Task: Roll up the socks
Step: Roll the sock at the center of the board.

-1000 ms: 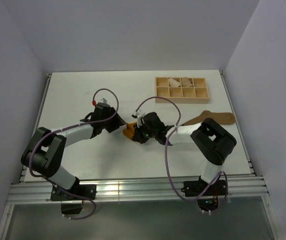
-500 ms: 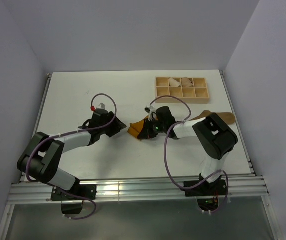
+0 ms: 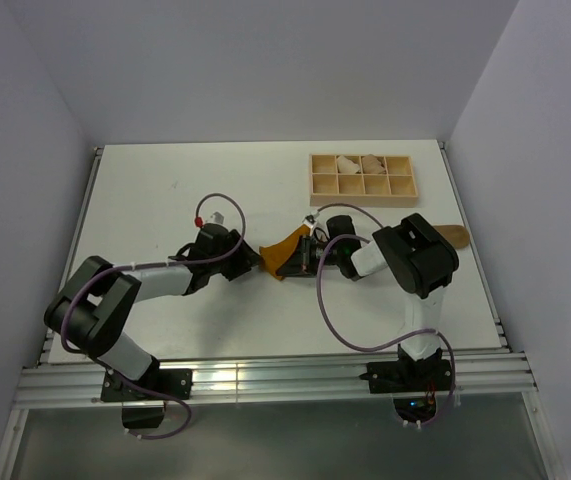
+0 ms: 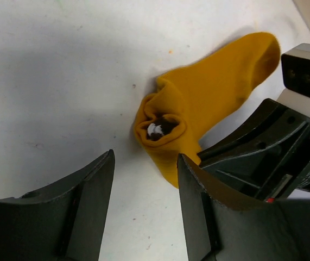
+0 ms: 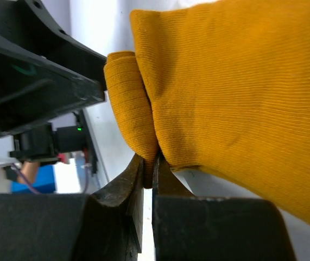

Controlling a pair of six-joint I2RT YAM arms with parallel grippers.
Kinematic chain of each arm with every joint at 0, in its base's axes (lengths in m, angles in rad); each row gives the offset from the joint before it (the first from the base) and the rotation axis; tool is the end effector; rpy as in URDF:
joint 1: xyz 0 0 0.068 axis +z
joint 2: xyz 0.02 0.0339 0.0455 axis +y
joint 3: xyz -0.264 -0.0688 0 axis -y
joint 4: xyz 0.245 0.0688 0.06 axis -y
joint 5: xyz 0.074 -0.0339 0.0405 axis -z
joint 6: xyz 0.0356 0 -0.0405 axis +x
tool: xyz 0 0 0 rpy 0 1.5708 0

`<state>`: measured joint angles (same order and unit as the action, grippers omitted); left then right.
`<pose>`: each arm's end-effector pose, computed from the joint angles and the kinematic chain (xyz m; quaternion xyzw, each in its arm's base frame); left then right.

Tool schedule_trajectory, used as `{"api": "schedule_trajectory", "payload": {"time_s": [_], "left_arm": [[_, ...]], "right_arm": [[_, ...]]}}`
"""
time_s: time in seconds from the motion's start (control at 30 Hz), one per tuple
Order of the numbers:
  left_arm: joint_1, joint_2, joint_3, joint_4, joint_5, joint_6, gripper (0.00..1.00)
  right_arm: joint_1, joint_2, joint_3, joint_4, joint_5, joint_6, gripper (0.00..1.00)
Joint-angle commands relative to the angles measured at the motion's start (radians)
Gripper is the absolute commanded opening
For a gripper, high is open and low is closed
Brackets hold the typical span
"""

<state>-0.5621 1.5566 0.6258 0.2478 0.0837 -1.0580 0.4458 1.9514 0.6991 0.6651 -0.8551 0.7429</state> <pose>0.2485 -0.1601 0.1477 -0.2040 0.8791 -0.3368 0.2685 0.2887 0.1677 0.0908 -0.0749 0.8223 0.5434 0.1513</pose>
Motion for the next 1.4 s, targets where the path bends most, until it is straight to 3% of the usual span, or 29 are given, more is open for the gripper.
{"api": "schedule_trajectory", "payload": {"time_s": [0.0,0.53,1.03,1.13,1.27,1.37], "left_arm": [[-0.012,0.028,0.026,0.048,0.008,-0.007,0.55],[-0.022,0.057,-0.020,0.209,-0.001,-0.062,0.55],[-0.022,0.126,0.014,0.169,-0.009,-0.054,0.50],[-0.022,0.154,0.031,0.166,0.001,-0.050,0.42],[-0.025,0.181,0.066,0.136,0.007,-0.042,0.21],[-0.032,0.178,0.094,0.087,-0.019,-0.020,0.08]], "right_arm": [[-0.010,0.055,-0.027,-0.005,-0.001,0.072,0.00],[-0.010,0.084,0.059,-0.162,-0.022,0.013,0.00],[-0.012,0.098,0.060,-0.140,-0.030,0.042,0.01],[-0.012,0.098,0.059,-0.140,-0.027,0.041,0.02],[-0.012,0.084,0.062,-0.162,-0.012,0.024,0.06],[-0.012,0.060,0.065,-0.199,0.013,-0.008,0.18]]}}
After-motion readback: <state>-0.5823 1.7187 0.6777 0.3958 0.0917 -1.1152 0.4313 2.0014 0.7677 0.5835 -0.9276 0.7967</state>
